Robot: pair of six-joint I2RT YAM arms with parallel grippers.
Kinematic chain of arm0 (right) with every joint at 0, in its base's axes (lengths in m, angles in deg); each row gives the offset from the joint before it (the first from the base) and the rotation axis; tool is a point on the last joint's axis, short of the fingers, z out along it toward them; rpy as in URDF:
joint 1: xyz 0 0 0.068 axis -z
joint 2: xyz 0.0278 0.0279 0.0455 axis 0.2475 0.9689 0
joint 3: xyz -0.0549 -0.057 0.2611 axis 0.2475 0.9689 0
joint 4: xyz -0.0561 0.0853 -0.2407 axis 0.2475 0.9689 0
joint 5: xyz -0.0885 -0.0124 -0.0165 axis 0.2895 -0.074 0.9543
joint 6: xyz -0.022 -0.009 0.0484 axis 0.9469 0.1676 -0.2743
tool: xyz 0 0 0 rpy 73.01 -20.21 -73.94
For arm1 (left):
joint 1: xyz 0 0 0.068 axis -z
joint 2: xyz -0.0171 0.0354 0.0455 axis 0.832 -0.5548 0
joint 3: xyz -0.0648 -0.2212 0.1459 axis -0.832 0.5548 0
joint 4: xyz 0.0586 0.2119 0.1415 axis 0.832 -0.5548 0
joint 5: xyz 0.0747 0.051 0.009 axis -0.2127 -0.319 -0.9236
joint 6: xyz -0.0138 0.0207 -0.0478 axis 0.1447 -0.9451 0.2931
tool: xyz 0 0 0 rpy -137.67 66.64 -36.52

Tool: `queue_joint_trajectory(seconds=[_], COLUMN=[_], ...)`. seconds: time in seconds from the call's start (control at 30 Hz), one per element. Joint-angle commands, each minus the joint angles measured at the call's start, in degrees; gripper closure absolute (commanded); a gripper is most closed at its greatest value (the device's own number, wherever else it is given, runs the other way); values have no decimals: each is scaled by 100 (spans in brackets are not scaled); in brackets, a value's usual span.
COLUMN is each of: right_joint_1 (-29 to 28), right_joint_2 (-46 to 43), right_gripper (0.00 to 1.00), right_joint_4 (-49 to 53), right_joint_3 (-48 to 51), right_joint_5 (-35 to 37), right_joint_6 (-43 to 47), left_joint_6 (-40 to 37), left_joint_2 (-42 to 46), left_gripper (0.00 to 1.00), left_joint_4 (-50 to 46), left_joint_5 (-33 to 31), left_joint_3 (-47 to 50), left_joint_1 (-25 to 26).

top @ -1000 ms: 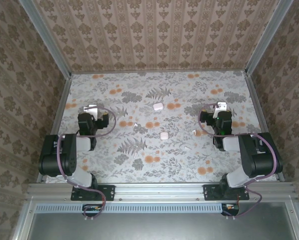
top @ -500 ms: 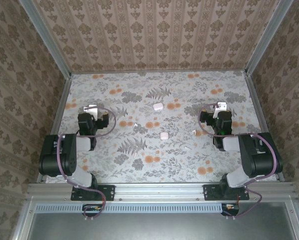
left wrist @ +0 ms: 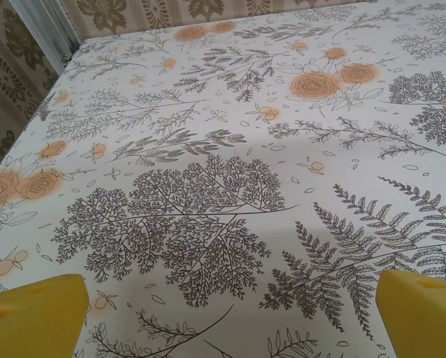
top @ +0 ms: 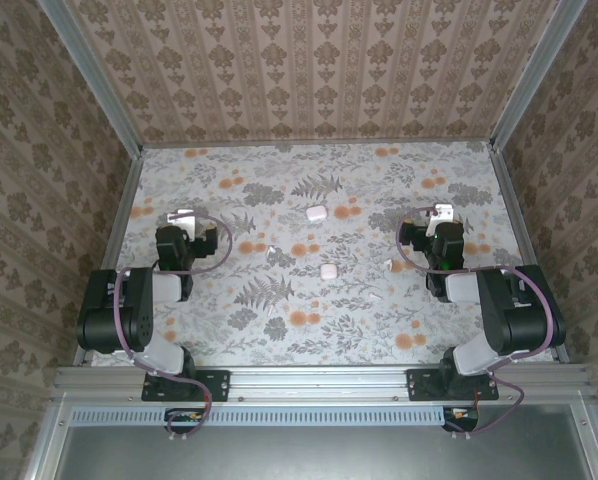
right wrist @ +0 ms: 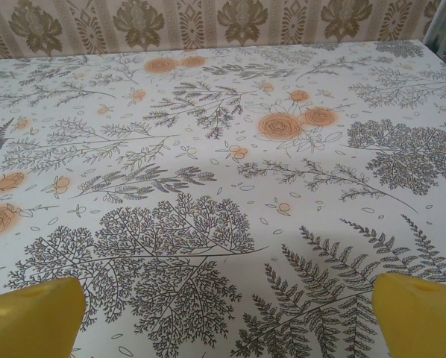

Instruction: Insert wireless bluetooth earbuds into charging case

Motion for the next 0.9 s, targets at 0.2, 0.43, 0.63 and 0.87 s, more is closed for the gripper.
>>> queue_joint_trajectory(seconds=[0.2, 0.43, 0.63, 0.87], right_joint_1=[-14, -13, -17, -39], right_joint_2=[28, 19, -10, -651], right_gripper=[0, 0, 1, 1], right_joint_4=[-2, -6, 80, 3379], right_joint_3=[-74, -67, -110, -1575], right_joint_5=[-103, -103, -139, -187], right_joint_6=[85, 85, 90, -257], left_joint_6=[115, 112, 223, 369], left_joint_2=[34, 34, 112, 913], left_gripper=[0, 0, 0, 0], left_joint_4=[109, 100, 99, -1737], left_joint_5=[55, 85, -380, -597], left_joint_3=[-47, -63, -37, -681], left_joint_1=[-3, -18, 27, 28])
